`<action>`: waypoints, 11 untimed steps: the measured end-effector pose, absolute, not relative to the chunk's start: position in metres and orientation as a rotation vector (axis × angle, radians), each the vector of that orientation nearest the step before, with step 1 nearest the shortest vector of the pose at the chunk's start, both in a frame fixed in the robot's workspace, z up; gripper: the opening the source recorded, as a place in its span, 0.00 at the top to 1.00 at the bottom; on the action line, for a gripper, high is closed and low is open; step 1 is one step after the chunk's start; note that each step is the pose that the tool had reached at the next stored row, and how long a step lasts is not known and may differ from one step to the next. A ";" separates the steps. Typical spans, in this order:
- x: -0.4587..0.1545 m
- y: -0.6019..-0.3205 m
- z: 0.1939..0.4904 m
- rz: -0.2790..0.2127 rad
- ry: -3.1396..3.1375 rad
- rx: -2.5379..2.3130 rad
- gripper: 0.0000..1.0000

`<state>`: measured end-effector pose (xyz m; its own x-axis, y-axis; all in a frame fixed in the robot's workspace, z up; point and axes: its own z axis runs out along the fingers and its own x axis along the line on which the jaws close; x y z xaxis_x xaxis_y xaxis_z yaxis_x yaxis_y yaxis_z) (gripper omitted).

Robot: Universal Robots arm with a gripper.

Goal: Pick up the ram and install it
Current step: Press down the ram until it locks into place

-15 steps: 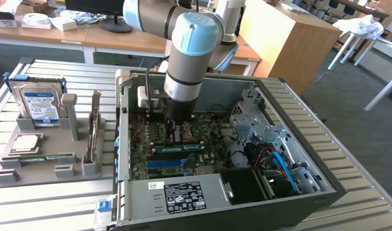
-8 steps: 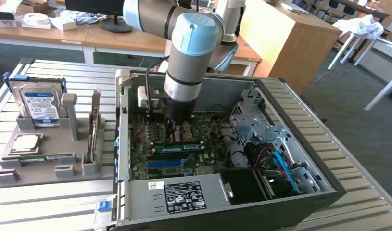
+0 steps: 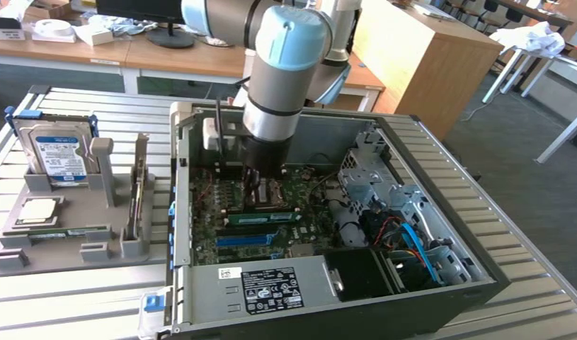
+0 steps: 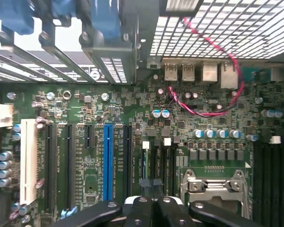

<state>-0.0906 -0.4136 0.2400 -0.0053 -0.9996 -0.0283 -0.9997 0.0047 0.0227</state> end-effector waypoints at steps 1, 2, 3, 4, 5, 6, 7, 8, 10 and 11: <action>-0.091 -0.414 0.243 0.057 2.224 -2.213 0.90; -0.091 -0.414 0.246 0.058 2.224 -2.213 0.90; -0.091 -0.414 0.250 0.059 2.225 -2.213 0.90; -0.091 -0.414 0.253 0.060 2.225 -2.214 0.90; -0.091 -0.414 0.256 0.060 2.225 -2.214 0.90; -0.091 -0.414 0.259 0.061 2.226 -2.215 0.90; -0.091 -0.414 0.262 0.062 2.226 -2.215 0.90; -0.091 -0.414 0.265 0.063 2.227 -2.215 0.90; -0.091 -0.414 0.272 0.065 2.227 -2.216 0.90; -0.091 -0.414 0.276 0.066 2.228 -2.216 0.90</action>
